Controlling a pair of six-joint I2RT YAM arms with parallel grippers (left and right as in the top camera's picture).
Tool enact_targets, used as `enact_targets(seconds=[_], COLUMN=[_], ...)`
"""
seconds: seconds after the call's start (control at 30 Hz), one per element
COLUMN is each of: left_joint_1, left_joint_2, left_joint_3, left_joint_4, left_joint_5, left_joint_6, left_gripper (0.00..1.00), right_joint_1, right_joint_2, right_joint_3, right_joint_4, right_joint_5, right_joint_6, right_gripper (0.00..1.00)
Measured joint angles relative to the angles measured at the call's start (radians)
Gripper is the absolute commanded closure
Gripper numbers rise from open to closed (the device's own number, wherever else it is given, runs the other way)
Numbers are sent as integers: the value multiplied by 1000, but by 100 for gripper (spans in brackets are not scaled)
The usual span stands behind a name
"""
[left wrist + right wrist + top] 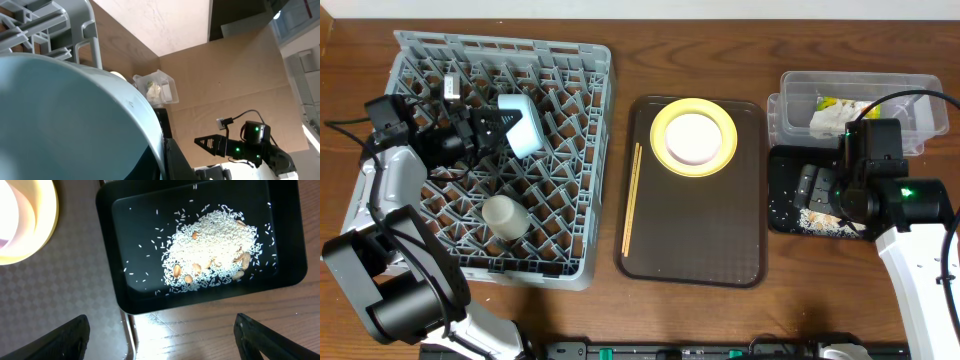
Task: Sort waste into correct bins and load items into the dishwasher
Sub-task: 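Carry the light-blue bowl into the dish rack and stand it upright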
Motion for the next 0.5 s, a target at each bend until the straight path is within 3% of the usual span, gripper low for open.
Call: enact_targets(seconds=[0.5], left_joint_1=[-9], left_joint_2=[29], left_joint_3=[0], left_joint_4=[0], left_joint_5=[-16], left_joint_6=[0], left_gripper=[94], right_joint_1=[0], right_joint_2=[0], right_joint_3=[0], right_joint_4=[0], right_joint_5=[-4], right_joint_6=[0], right_gripper=[11])
